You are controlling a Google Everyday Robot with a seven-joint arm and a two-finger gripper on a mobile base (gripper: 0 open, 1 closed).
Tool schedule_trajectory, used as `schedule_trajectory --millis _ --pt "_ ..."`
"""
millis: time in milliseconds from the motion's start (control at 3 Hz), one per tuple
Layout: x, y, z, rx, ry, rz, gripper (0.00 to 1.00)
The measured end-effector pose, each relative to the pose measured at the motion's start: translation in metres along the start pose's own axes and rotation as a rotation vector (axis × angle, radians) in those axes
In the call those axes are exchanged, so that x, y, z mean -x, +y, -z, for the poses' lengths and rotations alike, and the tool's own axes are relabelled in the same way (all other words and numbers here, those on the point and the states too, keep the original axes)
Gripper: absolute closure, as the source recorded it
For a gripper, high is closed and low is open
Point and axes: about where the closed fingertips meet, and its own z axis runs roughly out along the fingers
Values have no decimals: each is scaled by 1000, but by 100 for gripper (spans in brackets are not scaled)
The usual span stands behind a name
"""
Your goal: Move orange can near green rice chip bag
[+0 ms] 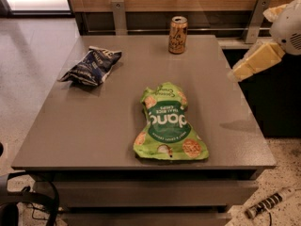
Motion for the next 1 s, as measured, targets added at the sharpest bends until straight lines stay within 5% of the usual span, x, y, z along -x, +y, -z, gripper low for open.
schedule_trajectory --millis 667,1000 --pt "49 -81 -58 -153 -323 -214 0" --pt "61 -106 -74 -182 -405 -284 0"
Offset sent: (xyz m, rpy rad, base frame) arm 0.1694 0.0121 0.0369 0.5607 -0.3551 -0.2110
